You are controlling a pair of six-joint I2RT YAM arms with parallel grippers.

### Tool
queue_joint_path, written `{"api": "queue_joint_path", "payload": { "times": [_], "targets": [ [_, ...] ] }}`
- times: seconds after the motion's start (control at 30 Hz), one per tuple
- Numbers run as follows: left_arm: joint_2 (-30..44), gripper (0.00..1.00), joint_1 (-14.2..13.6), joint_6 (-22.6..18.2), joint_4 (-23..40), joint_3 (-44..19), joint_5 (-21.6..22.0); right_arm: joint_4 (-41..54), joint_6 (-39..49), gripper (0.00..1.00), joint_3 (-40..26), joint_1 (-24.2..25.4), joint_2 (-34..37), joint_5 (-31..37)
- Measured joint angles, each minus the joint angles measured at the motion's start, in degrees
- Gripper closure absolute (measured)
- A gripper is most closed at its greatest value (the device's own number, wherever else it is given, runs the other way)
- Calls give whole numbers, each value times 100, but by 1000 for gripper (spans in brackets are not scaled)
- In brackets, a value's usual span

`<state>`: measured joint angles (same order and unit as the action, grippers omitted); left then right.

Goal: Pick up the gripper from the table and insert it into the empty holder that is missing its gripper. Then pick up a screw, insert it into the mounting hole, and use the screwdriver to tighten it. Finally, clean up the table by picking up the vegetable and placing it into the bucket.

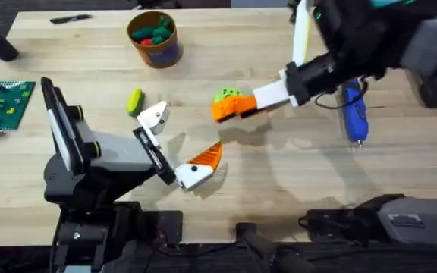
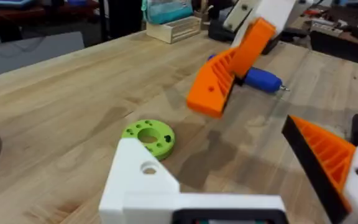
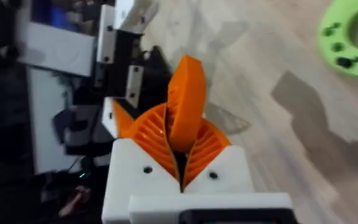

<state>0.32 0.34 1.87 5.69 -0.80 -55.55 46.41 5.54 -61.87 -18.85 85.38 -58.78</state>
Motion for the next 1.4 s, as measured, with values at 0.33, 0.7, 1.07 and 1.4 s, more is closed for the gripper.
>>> {"api": "queue_joint_path", "payload": {
  "times": [0.33, 0.7, 1.07, 1.4],
  "targets": [
    [-2, 15, 0, -47, 31, 0, -283, -11, 1222, 995, 62, -11, 970, -2103],
    [-2, 15, 0, -68, 37, 0, -337, -15, 2324, 995, 64, -518, 1312, -2627],
    [-2, 15, 0, -87, 37, 0, -337, -39, 2365, 995, 64, -553, 1842, -2613],
    [0, 16, 0, -101, 37, 0, -337, -652, 2089, 995, 64, -679, 1926, -2615]
  ]
}}
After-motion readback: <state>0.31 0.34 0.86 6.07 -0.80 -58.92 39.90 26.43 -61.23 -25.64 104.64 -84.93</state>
